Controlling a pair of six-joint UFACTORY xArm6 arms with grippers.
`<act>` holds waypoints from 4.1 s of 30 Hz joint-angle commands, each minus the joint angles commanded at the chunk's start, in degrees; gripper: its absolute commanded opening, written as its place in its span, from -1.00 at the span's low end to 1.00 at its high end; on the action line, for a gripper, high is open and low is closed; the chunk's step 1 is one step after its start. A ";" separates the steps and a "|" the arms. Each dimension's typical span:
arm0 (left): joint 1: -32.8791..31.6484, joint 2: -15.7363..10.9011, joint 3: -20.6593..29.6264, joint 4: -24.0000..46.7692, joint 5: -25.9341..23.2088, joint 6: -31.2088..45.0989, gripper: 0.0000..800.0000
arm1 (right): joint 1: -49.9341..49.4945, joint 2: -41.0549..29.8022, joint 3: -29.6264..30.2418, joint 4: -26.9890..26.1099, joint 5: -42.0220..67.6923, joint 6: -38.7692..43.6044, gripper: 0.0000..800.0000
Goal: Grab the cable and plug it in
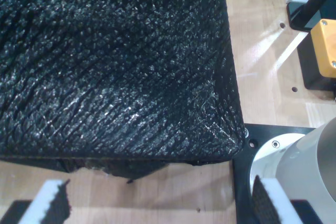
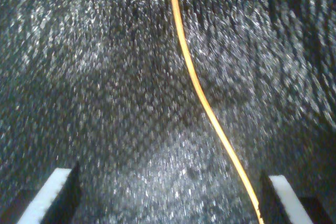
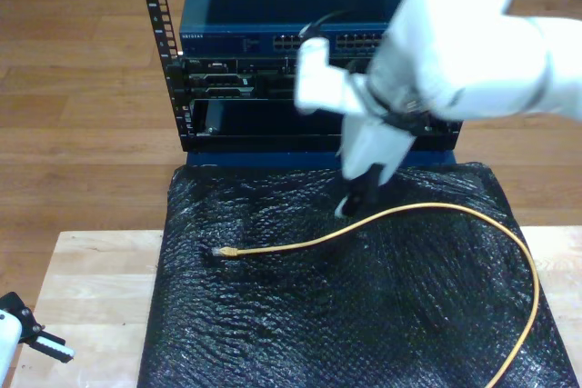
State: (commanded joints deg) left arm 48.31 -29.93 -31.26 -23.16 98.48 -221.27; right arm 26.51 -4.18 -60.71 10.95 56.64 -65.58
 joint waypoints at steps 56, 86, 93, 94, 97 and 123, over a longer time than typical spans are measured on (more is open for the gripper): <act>0.09 0.44 -0.44 0.09 0.00 -0.35 1.00 | 15.38 28.40 -15.56 -19.34 -6.42 24.53 0.30; 0.09 0.44 -0.44 0.09 0.09 -0.35 1.00 | 16.00 28.66 -15.91 -19.52 -7.56 24.53 -0.57; 0.09 0.44 -0.44 0.09 0.09 -0.35 1.00 | 16.00 28.66 -15.91 -19.60 -7.74 24.44 -0.84; 0.09 0.44 -0.44 0.09 0.09 -0.35 1.00 | 16.00 28.75 -15.91 -19.60 -7.74 24.35 -0.88; 0.09 0.44 -0.44 0.09 0.09 -0.35 1.00 | 16.00 28.84 -15.91 -19.69 -7.74 24.35 -0.95; -0.53 2.20 -1.14 -5.27 4.13 -0.70 1.00 | 12.40 19.96 -15.38 -13.54 -0.35 9.67 -0.99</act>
State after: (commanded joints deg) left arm 47.78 -27.74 -32.41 -28.44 102.62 -221.98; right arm 38.90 15.78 -76.10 -2.59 56.29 -55.91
